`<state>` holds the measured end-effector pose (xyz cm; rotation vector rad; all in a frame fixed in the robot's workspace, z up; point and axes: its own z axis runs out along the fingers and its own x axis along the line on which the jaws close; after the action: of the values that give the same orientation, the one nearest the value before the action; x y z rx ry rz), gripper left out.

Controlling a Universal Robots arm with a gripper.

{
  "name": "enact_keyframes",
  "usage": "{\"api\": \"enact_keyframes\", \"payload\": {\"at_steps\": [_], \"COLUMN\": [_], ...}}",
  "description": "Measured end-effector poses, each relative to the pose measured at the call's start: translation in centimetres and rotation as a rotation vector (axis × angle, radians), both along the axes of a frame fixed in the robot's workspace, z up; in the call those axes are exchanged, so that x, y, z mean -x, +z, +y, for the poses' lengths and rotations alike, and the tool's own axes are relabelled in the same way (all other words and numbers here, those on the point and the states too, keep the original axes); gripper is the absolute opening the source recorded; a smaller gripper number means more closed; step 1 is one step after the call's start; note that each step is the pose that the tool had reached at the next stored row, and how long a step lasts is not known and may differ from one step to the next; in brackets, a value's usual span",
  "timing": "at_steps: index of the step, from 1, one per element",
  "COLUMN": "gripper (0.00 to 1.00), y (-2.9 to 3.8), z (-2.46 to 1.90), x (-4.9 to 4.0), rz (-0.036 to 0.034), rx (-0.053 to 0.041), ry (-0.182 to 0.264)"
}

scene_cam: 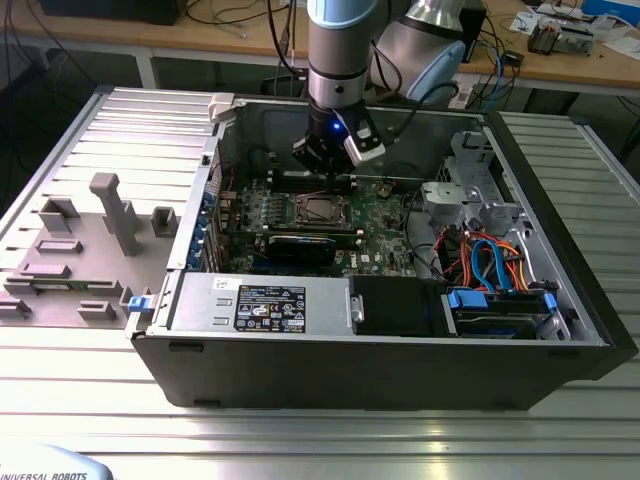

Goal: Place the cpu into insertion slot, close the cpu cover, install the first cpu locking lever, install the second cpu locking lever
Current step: 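Install the first cpu locking lever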

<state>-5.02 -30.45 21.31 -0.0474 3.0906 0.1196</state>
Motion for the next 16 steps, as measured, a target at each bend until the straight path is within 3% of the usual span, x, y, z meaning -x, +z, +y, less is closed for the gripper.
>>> {"api": "enact_keyframes", "payload": {"at_steps": [5, 16], "gripper": [0.11, 0.11], "y": [-0.17, -0.44], "z": [0.00, 0.00], "x": [-0.17, -0.27], "rz": [0.0086, 0.0094], "rx": [-0.0022, -0.0023], "ry": [-0.001, -0.003]}}
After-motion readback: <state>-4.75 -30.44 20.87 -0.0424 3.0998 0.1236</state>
